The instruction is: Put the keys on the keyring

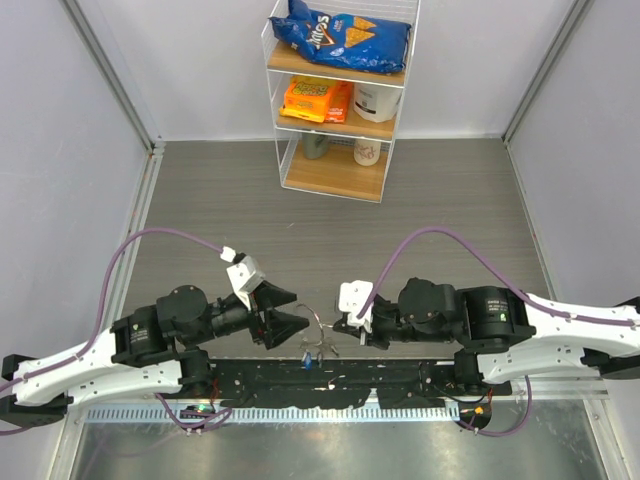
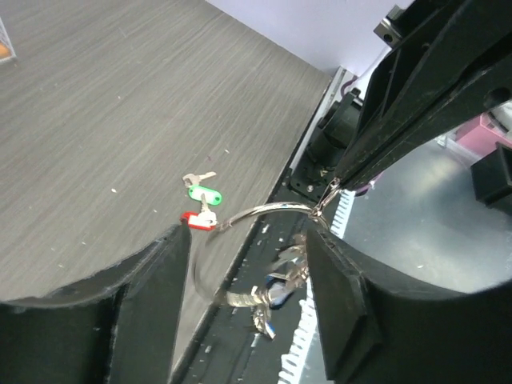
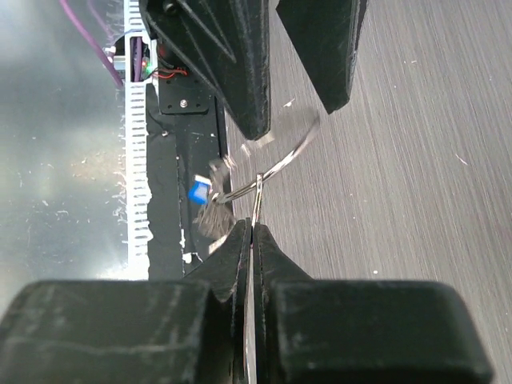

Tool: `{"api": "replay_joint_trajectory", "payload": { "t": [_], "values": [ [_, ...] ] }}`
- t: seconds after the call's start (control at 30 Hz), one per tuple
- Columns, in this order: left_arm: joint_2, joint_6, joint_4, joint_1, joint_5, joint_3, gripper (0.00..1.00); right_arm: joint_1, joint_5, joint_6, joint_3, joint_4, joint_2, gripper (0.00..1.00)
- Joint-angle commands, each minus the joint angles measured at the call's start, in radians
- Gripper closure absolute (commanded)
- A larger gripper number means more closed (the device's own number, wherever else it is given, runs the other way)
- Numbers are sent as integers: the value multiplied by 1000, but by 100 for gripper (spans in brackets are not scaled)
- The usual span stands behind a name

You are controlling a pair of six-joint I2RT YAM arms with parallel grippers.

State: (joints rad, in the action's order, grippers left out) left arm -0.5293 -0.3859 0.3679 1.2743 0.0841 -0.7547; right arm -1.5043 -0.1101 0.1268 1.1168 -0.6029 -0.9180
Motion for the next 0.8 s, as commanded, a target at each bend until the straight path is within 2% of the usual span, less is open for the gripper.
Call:
{"api": "replay_joint_trajectory", "payload": {
  "t": [0.0,0.07,0.17,0.27,0.53,0.77],
  "values": [
    [5,39,-66,-4,6,0,26,-8,-16,-55,90,-21,-28,94],
    [6,62,-67,-3,8,-6,16,-7,-13,-78,127,-58,-59,94],
    [5,107,-76,-4,-12,-21,11,-7,-13,-121,175,-110,-105,94],
    [0,154,-109,-4,-81,-23,11,-7,-7,-154,228,-158,-131,94],
    [-15,249,-236,-4,-388,15,11,-8,7,-214,362,-278,-199,94],
    [-44,271,-296,-4,-504,41,11,-7,9,-257,465,-347,-265,94]
  ]
}}
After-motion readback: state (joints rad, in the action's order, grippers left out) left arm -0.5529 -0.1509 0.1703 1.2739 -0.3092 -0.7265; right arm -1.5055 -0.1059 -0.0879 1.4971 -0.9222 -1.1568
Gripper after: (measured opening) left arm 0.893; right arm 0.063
